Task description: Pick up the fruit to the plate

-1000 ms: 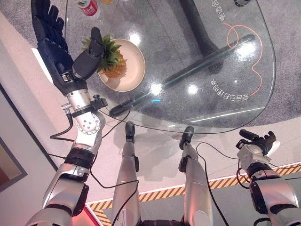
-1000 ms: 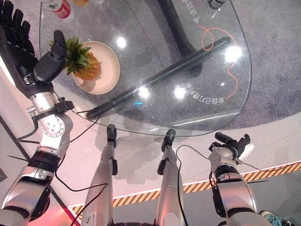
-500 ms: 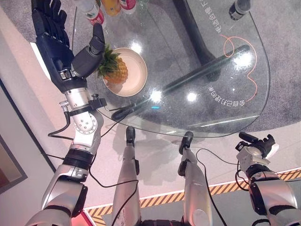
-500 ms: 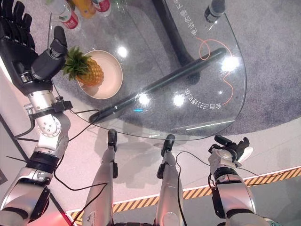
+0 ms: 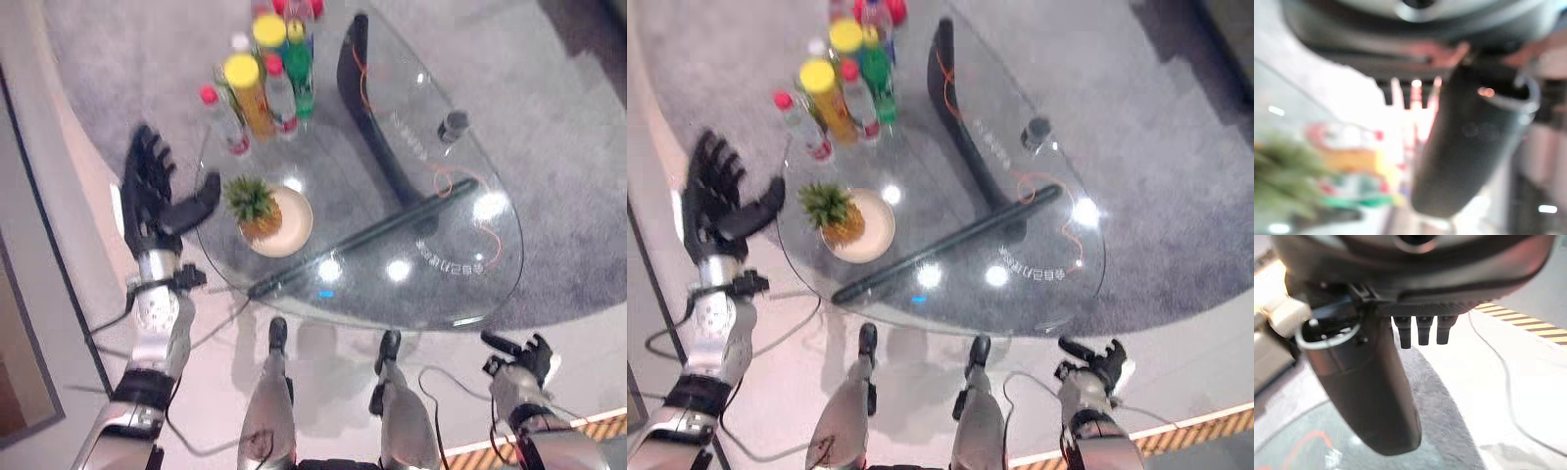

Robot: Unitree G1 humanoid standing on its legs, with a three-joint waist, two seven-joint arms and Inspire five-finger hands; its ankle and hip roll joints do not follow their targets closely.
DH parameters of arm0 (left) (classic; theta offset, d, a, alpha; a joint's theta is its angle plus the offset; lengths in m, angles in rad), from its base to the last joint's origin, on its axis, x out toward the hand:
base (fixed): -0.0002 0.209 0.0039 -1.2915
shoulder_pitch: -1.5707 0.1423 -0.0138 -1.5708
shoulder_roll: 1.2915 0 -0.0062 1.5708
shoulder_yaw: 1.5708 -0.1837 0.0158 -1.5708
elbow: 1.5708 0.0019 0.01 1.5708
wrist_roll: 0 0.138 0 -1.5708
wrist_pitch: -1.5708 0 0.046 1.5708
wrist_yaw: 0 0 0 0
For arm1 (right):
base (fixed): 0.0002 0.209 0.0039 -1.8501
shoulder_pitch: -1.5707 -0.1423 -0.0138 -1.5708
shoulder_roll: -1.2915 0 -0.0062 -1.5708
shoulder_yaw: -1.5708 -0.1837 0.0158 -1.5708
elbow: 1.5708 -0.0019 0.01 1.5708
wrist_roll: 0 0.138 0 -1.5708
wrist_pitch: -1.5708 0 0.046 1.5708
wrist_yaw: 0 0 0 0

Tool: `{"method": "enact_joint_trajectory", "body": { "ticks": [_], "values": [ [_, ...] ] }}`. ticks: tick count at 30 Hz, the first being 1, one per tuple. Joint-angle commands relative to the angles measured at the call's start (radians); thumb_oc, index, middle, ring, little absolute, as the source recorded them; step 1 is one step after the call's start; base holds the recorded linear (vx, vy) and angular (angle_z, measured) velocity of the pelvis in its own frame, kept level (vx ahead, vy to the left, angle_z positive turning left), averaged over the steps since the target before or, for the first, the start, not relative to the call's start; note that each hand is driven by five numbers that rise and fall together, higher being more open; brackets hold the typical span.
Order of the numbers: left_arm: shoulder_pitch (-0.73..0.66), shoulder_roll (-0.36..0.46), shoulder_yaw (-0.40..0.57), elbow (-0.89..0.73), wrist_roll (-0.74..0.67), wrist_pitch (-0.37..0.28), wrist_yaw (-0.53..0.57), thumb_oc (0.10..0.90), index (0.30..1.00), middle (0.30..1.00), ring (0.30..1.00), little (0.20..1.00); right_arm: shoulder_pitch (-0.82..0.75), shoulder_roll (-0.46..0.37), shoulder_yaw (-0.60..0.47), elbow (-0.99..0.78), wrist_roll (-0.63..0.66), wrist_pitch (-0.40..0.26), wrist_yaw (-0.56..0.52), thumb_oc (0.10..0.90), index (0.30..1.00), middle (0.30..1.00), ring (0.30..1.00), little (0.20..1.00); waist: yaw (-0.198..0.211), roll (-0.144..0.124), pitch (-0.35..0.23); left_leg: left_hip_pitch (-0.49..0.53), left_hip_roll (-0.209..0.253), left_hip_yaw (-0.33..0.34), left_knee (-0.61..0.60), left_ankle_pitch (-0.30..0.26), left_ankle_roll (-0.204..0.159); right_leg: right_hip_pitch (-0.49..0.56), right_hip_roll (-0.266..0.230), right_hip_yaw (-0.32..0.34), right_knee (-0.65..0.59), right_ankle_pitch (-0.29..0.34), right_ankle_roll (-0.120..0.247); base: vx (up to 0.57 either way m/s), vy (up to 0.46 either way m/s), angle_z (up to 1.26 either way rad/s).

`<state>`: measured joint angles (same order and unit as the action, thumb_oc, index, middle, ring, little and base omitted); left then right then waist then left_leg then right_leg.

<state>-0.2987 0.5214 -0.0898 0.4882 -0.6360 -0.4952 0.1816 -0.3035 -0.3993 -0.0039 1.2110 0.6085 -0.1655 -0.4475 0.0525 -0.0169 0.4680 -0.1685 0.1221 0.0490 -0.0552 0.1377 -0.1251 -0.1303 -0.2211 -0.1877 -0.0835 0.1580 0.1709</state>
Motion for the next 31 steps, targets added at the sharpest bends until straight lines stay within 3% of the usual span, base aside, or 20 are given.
{"method": "enact_joint_trajectory", "body": {
  "ticks": [1,8,10,12,15,16,20,24,25,31],
  "values": [
    [0.022,-0.02,0.051,0.114,0.014,0.014,-0.111,0.8,0.9,0.9,0.9,0.9,0.114,-0.048,-0.01,0.006,-0.093,-0.026,0.062,0.8,0.9,0.9,0.9,0.9,-0.005,0.006,-0.16,0.026,-0.005,0.037,0.032,-0.087,0.007,0.009,-0.009,0.011,0.055,-0.062,0.011,0.2,0.051,-0.14],
    [0.172,-0.091,0.076,0.478,0.136,0.191,-0.196,0.8,0.9,0.9,0.9,0.9,0.222,-0.007,0.011,0.048,-0.242,0.046,0.15,0.8,0.9,0.9,0.9,0.9,-0.023,0.022,-0.304,0.158,0.01,0.063,-0.017,-0.083,0.003,0.129,0.0,0.002,0.02,-0.065,0.006,0.26,0.059,-0.06],
    [0.194,-0.111,0.084,0.578,0.158,0.243,-0.216,0.8,0.9,0.9,0.9,0.9,0.234,-0.004,0.044,0.065,-0.36,0.053,0.14,0.8,0.9,0.9,0.9,0.9,-0.031,0.023,-0.334,0.187,0.015,0.069,-0.025,-0.088,0.001,0.157,0.001,-0.001,0.01,-0.069,0.006,0.17,0.034,-0.05],
    [0.205,-0.125,0.087,0.662,0.177,0.271,-0.237,0.8,0.9,0.9,0.9,0.9,0.234,0.002,0.056,0.078,-0.342,0.083,0.154,0.8,0.9,0.9,0.9,0.9,-0.035,0.023,-0.352,0.208,0.019,0.075,-0.031,-0.091,-0.001,0.175,0.002,-0.008,0.005,-0.073,0.006,0.11,0.015,-0.02],
    [0.209,-0.133,0.085,0.7,0.193,0.268,-0.237,0.8,0.9,0.9,0.9,0.9,0.231,0.005,0.056,0.09,-0.36,0.098,0.163,0.8,0.9,0.9,0.9,0.9,-0.037,0.023,-0.359,0.216,0.02,0.079,-0.032,-0.094,0.0,0.182,0.002,-0.012,0.004,-0.075,0.006,0.06,0.017,-0.04],
    [0.225,-0.147,0.07,0.778,0.224,0.283,-0.246,0.8,0.9,0.9,0.9,0.9,0.227,0.011,0.066,0.128,-0.402,0.133,0.189,0.8,0.9,0.9,0.9,0.9,-0.042,0.026,-0.374,0.238,0.025,0.089,-0.032,-0.101,0.0,0.202,0.001,-0.017,0.003,-0.081,0.006,0.1,0.042,-0.06],
    [0.237,-0.152,0.057,0.808,0.261,0.312,-0.274,0.8,0.9,0.9,0.9,0.9,0.229,0.014,0.072,0.163,-0.44,0.175,0.215,0.8,0.9,0.9,0.9,0.9,-0.04,0.031,-0.382,0.264,0.024,0.093,-0.032,-0.112,0.002,0.225,-0.002,-0.025,0.005,-0.09,0.005,0.09,0.029,0.01],
    [0.244,-0.158,0.026,0.831,0.337,0.378,-0.303,0.8,0.9,0.9,0.9,0.9,0.227,0.021,0.083,0.192,-0.469,0.232,0.264,0.8,0.9,0.9,0.9,0.9,-0.033,0.032,-0.388,0.282,0.027,0.09,-0.032,-0.12,0.004,0.244,-0.003,-0.041,0.011,-0.1,0.006,0.05,0.0,0.0],
    [0.247,-0.159,0.019,0.837,0.348,0.423,-0.319,0.8,0.9,0.9,0.9,0.9,0.225,0.025,0.092,0.196,-0.474,0.249,0.278,0.8,0.9,0.9,0.9,0.9,-0.032,0.032,-0.389,0.286,0.028,0.088,-0.032,-0.122,0.006,0.248,-0.002,-0.043,0.013,-0.103,0.005,0.03,-0.006,-0.01],
    [0.238,-0.164,-0.016,0.885,0.445,0.502,-0.383,0.8,0.9,0.9,0.9,0.9,0.21,0.034,0.125,0.212,-0.504,0.287,0.331,0.8,0.9,0.9,0.9,0.9,-0.034,0.031,-0.401,0.304,0.031,0.085,-0.032,-0.13,0.008,0.262,0.0,-0.046,0.023,-0.114,0.004,0.03,-0.001,0.02]
  ]
}}
